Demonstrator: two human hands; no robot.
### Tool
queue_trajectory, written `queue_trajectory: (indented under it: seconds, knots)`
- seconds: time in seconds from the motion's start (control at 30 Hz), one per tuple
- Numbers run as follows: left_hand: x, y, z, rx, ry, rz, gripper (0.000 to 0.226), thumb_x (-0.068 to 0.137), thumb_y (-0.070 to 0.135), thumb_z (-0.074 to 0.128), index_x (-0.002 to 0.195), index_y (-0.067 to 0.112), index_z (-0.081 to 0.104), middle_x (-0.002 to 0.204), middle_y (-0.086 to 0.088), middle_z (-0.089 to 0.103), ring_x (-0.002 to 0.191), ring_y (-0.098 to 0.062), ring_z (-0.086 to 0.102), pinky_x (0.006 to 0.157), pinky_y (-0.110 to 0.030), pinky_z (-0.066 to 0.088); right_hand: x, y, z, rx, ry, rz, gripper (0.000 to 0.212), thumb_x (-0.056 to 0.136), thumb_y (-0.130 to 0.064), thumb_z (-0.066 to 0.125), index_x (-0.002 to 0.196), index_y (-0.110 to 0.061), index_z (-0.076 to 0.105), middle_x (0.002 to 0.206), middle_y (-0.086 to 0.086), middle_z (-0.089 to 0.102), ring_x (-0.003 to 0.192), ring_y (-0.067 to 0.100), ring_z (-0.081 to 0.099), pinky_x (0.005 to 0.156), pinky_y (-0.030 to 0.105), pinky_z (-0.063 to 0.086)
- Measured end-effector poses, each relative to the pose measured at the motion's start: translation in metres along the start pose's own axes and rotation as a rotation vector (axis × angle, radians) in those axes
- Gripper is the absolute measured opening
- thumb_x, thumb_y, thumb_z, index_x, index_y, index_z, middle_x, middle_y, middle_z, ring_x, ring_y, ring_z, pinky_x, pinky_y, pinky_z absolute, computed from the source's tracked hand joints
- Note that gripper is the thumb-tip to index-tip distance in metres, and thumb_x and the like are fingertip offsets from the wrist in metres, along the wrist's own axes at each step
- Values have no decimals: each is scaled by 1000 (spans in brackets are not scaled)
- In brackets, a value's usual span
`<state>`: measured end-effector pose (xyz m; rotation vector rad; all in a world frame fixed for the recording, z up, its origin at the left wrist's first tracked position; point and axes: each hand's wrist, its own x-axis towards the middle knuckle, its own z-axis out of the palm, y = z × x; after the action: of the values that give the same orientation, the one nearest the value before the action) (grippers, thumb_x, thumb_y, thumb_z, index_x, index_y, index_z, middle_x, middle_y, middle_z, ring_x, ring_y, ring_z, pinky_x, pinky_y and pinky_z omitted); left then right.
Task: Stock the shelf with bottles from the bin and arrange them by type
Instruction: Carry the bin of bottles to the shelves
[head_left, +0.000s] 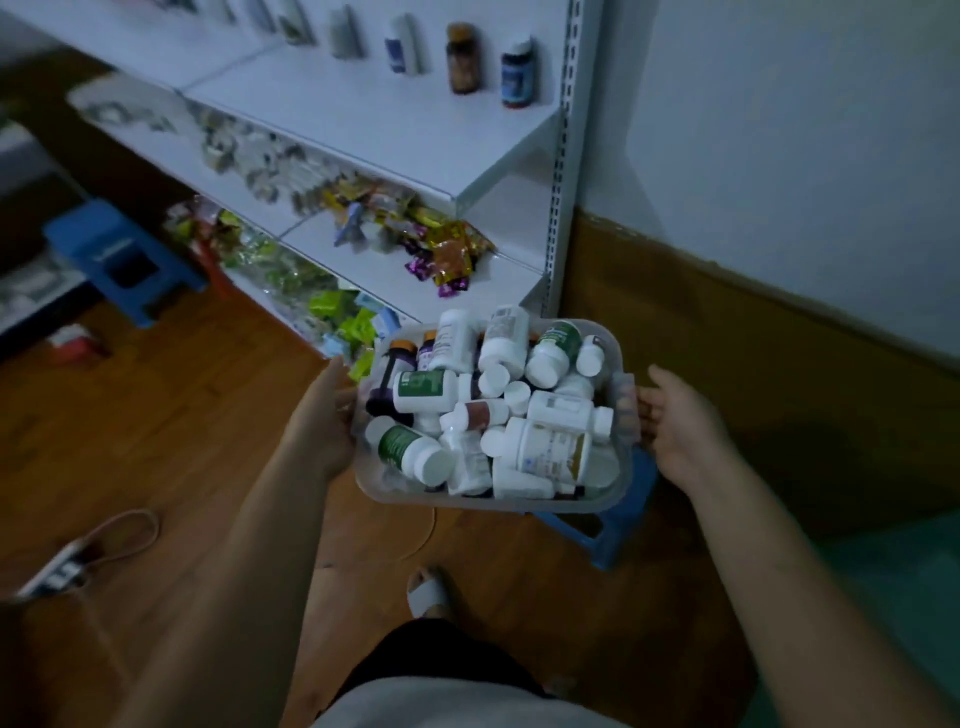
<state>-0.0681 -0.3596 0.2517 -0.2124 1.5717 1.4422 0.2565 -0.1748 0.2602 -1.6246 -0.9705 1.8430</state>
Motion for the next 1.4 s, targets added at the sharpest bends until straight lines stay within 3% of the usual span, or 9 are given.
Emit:
queue_trajectory:
  seconds: [0.2,0.3,0.47,0.6,0.67,0.87,0.97,1.2,1.4]
  knots:
    - [-5,11,-103,-124,188,21,65,101,61,56,103,-3,69,105,-22,64,89,-32,62,83,-43,52,-6,21,105,-151,-180,-27,33,97,-32,62,111,-4,74,91,14,71,81,28,65,70,37,50]
    - [1,25,-162,-193,236,28,57,106,51,51,110,-4,67,102,-21,65,86,-33,63,75,-42,52,-4,29,181,-193,-224,-10,22,98,-27,60,90,-10,71,74,8,64,65,21,60,61,32,45]
    - [24,66,-258,-255,313,63,52,108,45,49,107,-3,70,92,-21,72,82,-34,68,72,-41,54,2,49,309,-225,-242,30,27,98,-26,62,72,-18,66,61,-2,60,49,12,56,50,27,43]
    - [45,103,-328,-280,360,72,48,107,46,52,111,2,72,72,-11,76,69,-25,70,61,-33,54,-3,55,402,-262,-283,61,14,93,-27,64,83,-18,68,77,5,63,63,19,58,60,30,45]
    - [52,121,-355,-303,373,98,48,107,44,52,113,1,72,76,-12,77,73,-26,71,65,-35,55,-1,57,443,-262,-314,40,13,92,-27,64,86,-17,70,83,8,63,66,21,57,62,32,44]
    - [74,165,-417,-370,443,118,42,109,38,50,104,2,72,68,-8,73,62,-21,67,58,-32,53,8,53,556,-323,-362,20,21,99,-27,61,90,-10,70,76,7,63,59,20,55,56,33,42]
    - [94,188,-444,-427,453,109,45,109,39,48,99,2,71,66,-10,70,52,-20,66,46,-24,50,20,44,611,-343,-405,27,29,105,-27,54,89,-8,69,68,5,65,55,18,58,56,32,43]
    - [159,257,-490,-469,521,136,54,107,46,46,111,0,73,85,-15,75,81,-29,68,72,-40,53,68,21,749,-364,-514,41,28,104,-28,55,100,-6,72,81,7,68,66,21,60,60,33,46]
    - [216,333,-522,-583,610,175,56,107,47,47,117,-1,74,82,-13,70,72,-24,64,67,-37,50,107,-13,874,-427,-596,45,27,100,-24,58,83,-8,72,75,7,65,61,20,57,59,33,43]
